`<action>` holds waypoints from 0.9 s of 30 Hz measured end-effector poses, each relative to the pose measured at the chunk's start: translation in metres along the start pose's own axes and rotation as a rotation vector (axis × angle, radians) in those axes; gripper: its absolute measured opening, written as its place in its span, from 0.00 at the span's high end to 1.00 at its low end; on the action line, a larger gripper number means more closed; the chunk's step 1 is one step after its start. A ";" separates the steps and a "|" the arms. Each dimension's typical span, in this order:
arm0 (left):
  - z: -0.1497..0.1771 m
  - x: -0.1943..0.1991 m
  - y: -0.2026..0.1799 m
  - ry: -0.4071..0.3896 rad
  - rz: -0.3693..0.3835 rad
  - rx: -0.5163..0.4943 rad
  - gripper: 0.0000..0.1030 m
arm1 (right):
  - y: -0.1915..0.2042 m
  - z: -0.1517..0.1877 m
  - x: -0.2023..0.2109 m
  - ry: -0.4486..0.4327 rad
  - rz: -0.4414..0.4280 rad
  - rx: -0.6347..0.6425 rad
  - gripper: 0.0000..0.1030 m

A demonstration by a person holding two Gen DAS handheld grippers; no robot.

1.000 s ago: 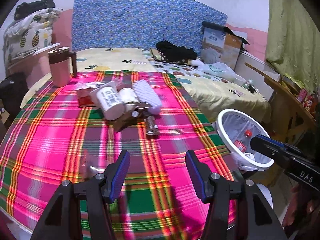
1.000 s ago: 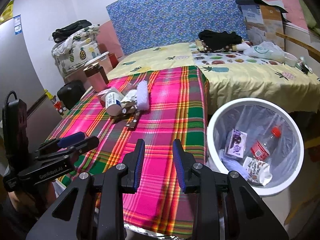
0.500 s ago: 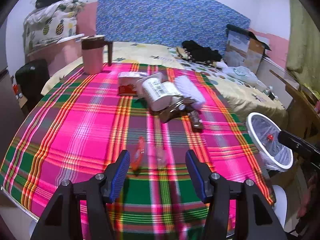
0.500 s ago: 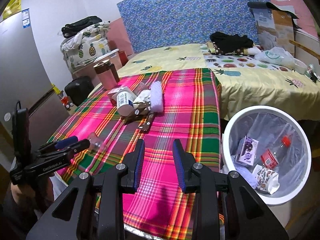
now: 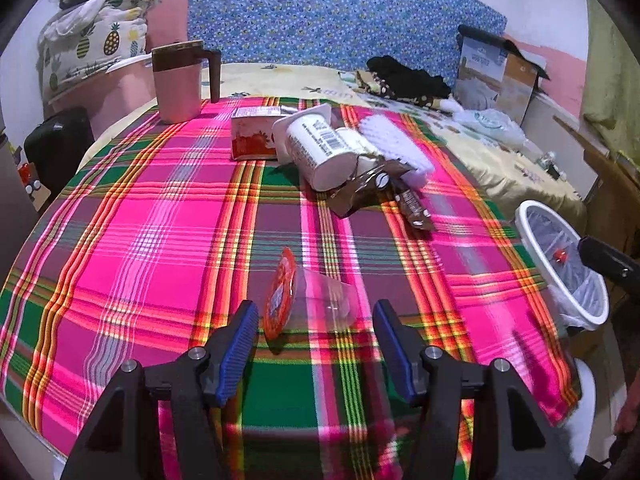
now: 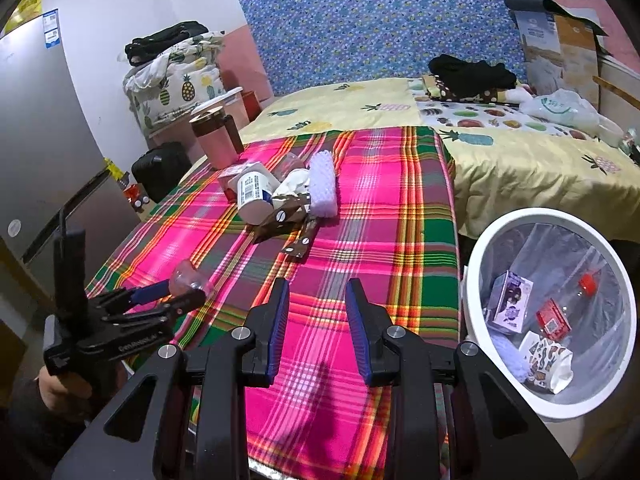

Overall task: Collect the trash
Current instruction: 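Grasp the clear plastic cup with orange lid with the left gripper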

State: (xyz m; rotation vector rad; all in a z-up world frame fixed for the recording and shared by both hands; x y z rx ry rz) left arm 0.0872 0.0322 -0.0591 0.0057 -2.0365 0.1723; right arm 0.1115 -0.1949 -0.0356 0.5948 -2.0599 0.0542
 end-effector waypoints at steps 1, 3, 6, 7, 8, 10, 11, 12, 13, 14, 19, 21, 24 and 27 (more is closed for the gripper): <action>-0.001 -0.003 0.000 0.006 -0.004 0.003 0.42 | 0.001 -0.001 -0.002 0.005 0.001 0.002 0.71; -0.004 -0.009 0.003 0.019 -0.013 0.013 0.42 | 0.002 -0.003 -0.006 0.014 0.000 0.004 0.71; -0.007 -0.013 0.006 0.016 -0.034 0.017 0.49 | 0.003 -0.008 -0.013 0.035 0.000 0.003 0.71; -0.007 -0.014 0.006 0.014 -0.040 0.017 0.52 | 0.003 -0.009 -0.016 0.042 0.001 0.002 0.71; -0.008 -0.014 0.008 0.012 -0.038 0.019 0.52 | 0.004 -0.012 -0.020 0.049 0.002 -0.001 0.71; -0.009 -0.014 0.011 0.007 -0.024 0.028 0.52 | 0.005 -0.015 -0.025 0.059 0.001 -0.002 0.71; -0.010 -0.013 0.013 0.003 -0.021 0.034 0.52 | 0.006 -0.017 -0.028 0.063 -0.001 -0.001 0.71; -0.011 -0.013 0.015 0.000 -0.016 0.039 0.52 | 0.007 -0.019 -0.032 0.066 -0.002 -0.001 0.71; -0.011 -0.012 0.018 -0.003 -0.010 0.043 0.52 | 0.008 -0.021 -0.034 0.069 -0.004 0.000 0.71; -0.012 -0.011 0.020 -0.006 -0.004 0.048 0.52 | 0.010 -0.024 -0.039 0.072 -0.006 0.000 0.71; -0.017 -0.009 0.032 -0.018 0.014 0.071 0.52 | 0.013 -0.036 -0.057 0.092 -0.018 -0.006 0.71; -0.020 -0.010 0.035 -0.021 0.021 0.077 0.52 | 0.014 -0.039 -0.067 0.104 -0.016 -0.010 0.71; -0.023 -0.010 0.038 -0.025 0.031 0.082 0.52 | 0.015 -0.042 -0.078 0.122 -0.008 -0.014 0.71; -0.026 -0.010 0.039 -0.030 0.048 0.082 0.52 | 0.015 -0.045 -0.086 0.135 0.007 -0.020 0.71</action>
Point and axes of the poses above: each gripper's, at about its wrist camera, not at the fingertips, and x roughly against the way its jaws point, y to its left, z to its underside, the point moved 1 cm from there along -x, roughly the way its jaws point, and after that the axes turned 15 degrees about y, right-handed, at the moved point
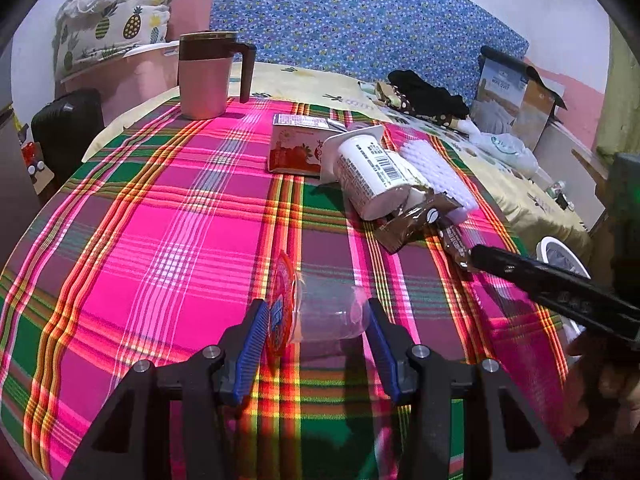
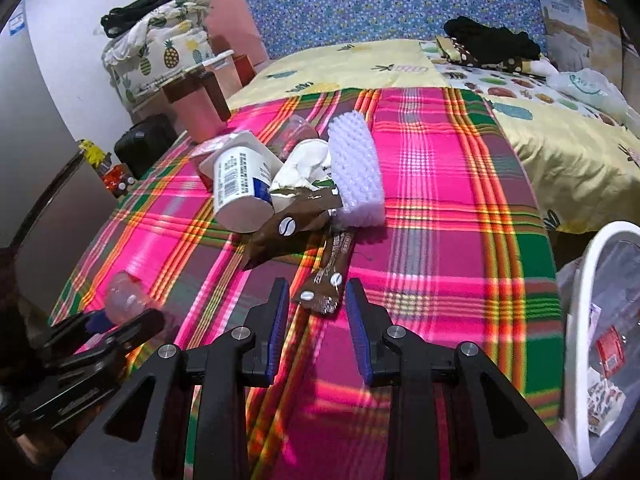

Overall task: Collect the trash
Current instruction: 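Grasp the clear plastic cup with orange lid with the left gripper, then grasp the brown chocolate wrapper with the right gripper and lift it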

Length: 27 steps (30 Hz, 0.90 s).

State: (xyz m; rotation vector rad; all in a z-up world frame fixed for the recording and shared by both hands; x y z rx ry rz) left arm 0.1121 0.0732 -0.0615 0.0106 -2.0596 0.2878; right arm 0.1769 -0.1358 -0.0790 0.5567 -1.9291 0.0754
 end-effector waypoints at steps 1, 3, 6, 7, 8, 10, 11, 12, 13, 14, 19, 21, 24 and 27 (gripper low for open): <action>-0.001 0.000 0.000 -0.001 0.004 -0.001 0.52 | 0.000 -0.001 -0.002 0.005 0.005 -0.004 0.71; -0.002 0.000 -0.001 -0.005 0.015 -0.006 0.52 | 0.001 -0.004 -0.006 0.014 0.012 -0.010 0.71; -0.005 -0.003 -0.003 -0.003 0.026 -0.012 0.52 | 0.004 -0.006 -0.012 0.030 0.031 -0.006 0.71; -0.005 -0.003 -0.003 -0.002 0.028 -0.014 0.52 | 0.004 -0.007 -0.012 0.029 0.037 -0.003 0.71; -0.005 -0.004 -0.003 -0.001 0.029 -0.014 0.52 | 0.006 -0.006 -0.010 0.025 0.050 0.005 0.73; -0.006 -0.004 -0.004 0.000 0.031 -0.016 0.52 | 0.006 -0.005 -0.009 0.024 0.062 0.014 0.86; -0.006 -0.004 -0.004 0.001 0.031 -0.015 0.52 | 0.005 -0.004 -0.008 0.021 0.064 0.016 0.87; -0.006 -0.004 -0.004 0.002 0.032 -0.015 0.52 | 0.005 -0.003 -0.006 0.022 0.063 0.016 0.87; -0.005 -0.004 -0.005 0.003 0.032 -0.015 0.52 | 0.004 -0.003 -0.005 0.024 0.063 0.018 0.88; -0.005 -0.004 -0.005 0.004 0.033 -0.014 0.52 | 0.004 -0.001 -0.004 0.026 0.064 0.022 0.91; -0.001 0.002 -0.010 0.000 0.034 -0.020 0.52 | 0.005 0.009 0.005 0.037 0.047 0.035 0.92; 0.001 0.005 -0.013 -0.003 0.034 -0.026 0.52 | 0.003 0.014 0.010 0.039 0.037 0.029 0.92; 0.004 0.011 -0.019 -0.010 0.036 -0.038 0.52 | 0.000 0.021 0.018 0.036 0.027 0.022 0.92; 0.007 0.017 -0.028 -0.018 0.039 -0.054 0.52 | -0.001 0.028 0.025 0.030 0.018 0.016 0.92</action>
Point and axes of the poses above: each gripper's, at about its wrist camera, not at the fingertips, and x roughly against the way its jaws point, y to its left, z to its underside, the point moved 1 cm from there along -x, roughly the way its jaws point, and after that the axes turned 15 degrees about y, right-handed, at the moved point
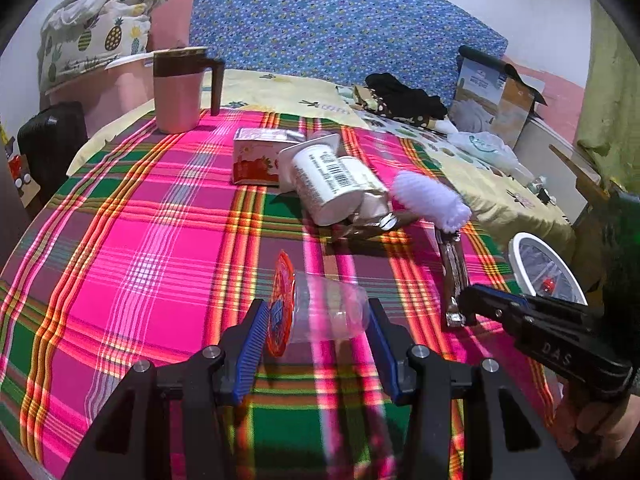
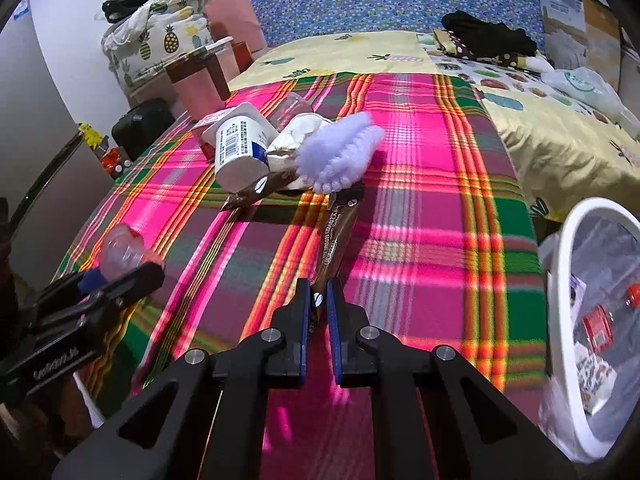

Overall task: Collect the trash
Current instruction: 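Grasp the brown chocolate wrapper with the right gripper and lift it, then carry the plastic cup and wrapper over the white bin and release both inside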

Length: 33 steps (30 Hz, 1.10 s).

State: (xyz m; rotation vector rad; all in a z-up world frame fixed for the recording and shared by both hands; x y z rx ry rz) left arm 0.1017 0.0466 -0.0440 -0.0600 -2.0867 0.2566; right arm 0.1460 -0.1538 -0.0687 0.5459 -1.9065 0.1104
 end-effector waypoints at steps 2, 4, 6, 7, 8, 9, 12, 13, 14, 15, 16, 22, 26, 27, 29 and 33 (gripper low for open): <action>0.002 0.003 -0.005 -0.003 0.003 -0.009 0.52 | 0.001 0.004 0.003 -0.003 -0.007 0.003 0.92; 0.003 0.006 -0.009 -0.005 0.007 -0.017 0.52 | 0.002 0.009 0.006 -0.004 -0.015 0.007 0.92; 0.005 0.010 -0.014 -0.007 0.007 -0.027 0.52 | 0.002 0.012 0.010 -0.014 -0.019 0.007 0.92; 0.006 0.011 -0.017 -0.008 0.008 -0.030 0.52 | 0.002 0.013 0.012 -0.019 -0.021 0.006 0.92; 0.007 0.013 -0.019 -0.010 0.009 -0.035 0.52 | 0.002 0.014 0.014 -0.024 -0.023 0.004 0.92; 0.007 0.014 -0.021 -0.012 0.010 -0.038 0.52 | 0.001 0.015 0.016 -0.031 -0.023 0.002 0.92; 0.009 0.019 -0.027 -0.020 0.013 -0.052 0.52 | 0.001 0.016 0.021 -0.050 -0.023 -0.005 0.92; 0.009 0.021 -0.030 -0.023 0.015 -0.057 0.52 | 0.001 0.016 0.022 -0.056 -0.022 -0.005 0.92; 0.010 0.022 -0.032 -0.025 0.016 -0.061 0.52 | 0.001 0.017 0.024 -0.060 -0.023 -0.006 0.92; 0.010 0.023 -0.035 -0.027 0.017 -0.065 0.52 | 0.001 0.018 0.025 -0.065 -0.023 -0.007 0.92; 0.011 0.023 -0.037 -0.027 0.018 -0.069 0.52 | 0.001 0.019 0.025 -0.069 -0.023 -0.009 0.92; 0.011 0.024 -0.048 -0.022 0.027 -0.094 0.52 | -0.006 0.024 0.030 -0.085 -0.021 -0.031 0.92; 0.010 0.024 -0.057 -0.021 0.035 -0.116 0.52 | -0.013 0.026 0.034 -0.098 -0.016 -0.050 0.92; 0.009 0.023 -0.060 -0.021 0.038 -0.122 0.52 | -0.015 0.027 0.035 -0.102 -0.015 -0.055 0.92; 0.006 0.022 -0.068 -0.019 0.046 -0.136 0.52 | -0.019 0.029 0.038 -0.110 -0.011 -0.064 0.92; 0.003 0.019 -0.085 -0.020 0.060 -0.169 0.52 | -0.032 0.034 0.044 -0.125 -0.003 -0.087 0.92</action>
Point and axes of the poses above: each gripper's, at about its wrist camera, not at the fingertips, and x roughly against the way its jaws point, y to its left, z to its underside, the point moved 1 cm from there along -x, roughly the way its jaws point, and after that the axes turned 15 degrees about y, right-handed, at the moved point
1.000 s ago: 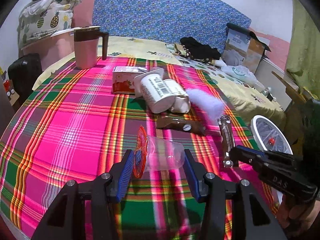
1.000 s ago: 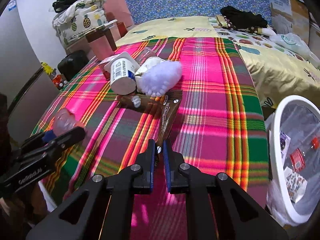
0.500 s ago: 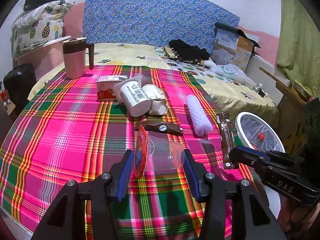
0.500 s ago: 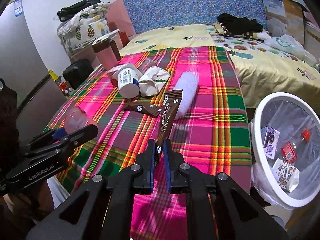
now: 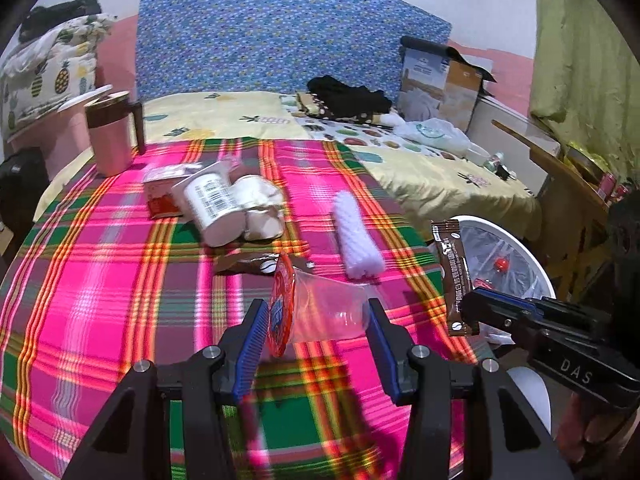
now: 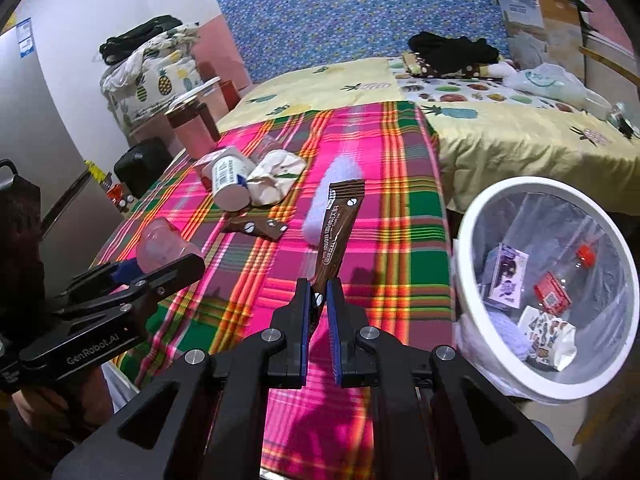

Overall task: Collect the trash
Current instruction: 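Carry the plastic cup and wrapper over the white bin and release both inside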

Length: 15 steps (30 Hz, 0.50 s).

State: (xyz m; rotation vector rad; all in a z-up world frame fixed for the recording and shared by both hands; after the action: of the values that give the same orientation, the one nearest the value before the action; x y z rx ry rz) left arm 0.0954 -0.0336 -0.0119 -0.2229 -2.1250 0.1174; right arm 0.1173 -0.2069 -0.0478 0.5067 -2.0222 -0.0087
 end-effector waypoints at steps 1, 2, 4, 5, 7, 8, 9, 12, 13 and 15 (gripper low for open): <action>-0.001 -0.001 -0.004 0.000 0.003 -0.007 0.52 | -0.003 0.001 0.001 -0.003 0.002 -0.006 0.92; -0.003 -0.002 -0.008 0.000 0.006 -0.014 0.52 | -0.007 0.001 0.003 -0.005 0.004 -0.013 0.92; -0.006 -0.005 -0.016 0.001 0.014 -0.028 0.52 | -0.014 0.003 0.006 -0.013 0.011 -0.029 0.92; -0.007 -0.006 -0.021 0.002 0.019 -0.036 0.52 | -0.017 0.004 0.008 -0.017 0.014 -0.037 0.92; -0.010 -0.008 -0.029 0.002 0.026 -0.050 0.52 | -0.024 0.006 0.011 -0.023 0.019 -0.051 0.92; -0.011 -0.009 -0.033 0.002 0.030 -0.058 0.52 | -0.029 0.008 0.014 -0.028 0.024 -0.062 0.92; -0.013 -0.010 -0.037 0.002 0.034 -0.066 0.52 | -0.032 0.009 0.015 -0.030 0.026 -0.069 0.92; -0.017 -0.013 -0.051 0.003 0.049 -0.092 0.52 | -0.044 0.012 0.020 -0.040 0.038 -0.099 0.92; -0.019 -0.014 -0.056 0.003 0.055 -0.101 0.52 | -0.048 0.013 0.022 -0.041 0.041 -0.108 0.92; -0.022 -0.017 -0.067 0.002 0.068 -0.122 0.52 | -0.057 0.016 0.025 -0.047 0.049 -0.130 0.92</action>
State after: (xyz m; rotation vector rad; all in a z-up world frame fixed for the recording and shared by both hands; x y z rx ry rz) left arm 0.1155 -0.1025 -0.0024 -0.3668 -2.1253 0.0270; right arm 0.1132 -0.2707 -0.0468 0.3776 -2.0638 -0.1224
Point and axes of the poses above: each gripper's, at about its wrist camera, not at the fingertips, and x roughly against the way its jaws point, y to its left, z to its underside, the point moved 1 cm from there along -x, roughly the way its jaws point, and after that the axes turned 15 degrees about y, right-handed, at the moved point
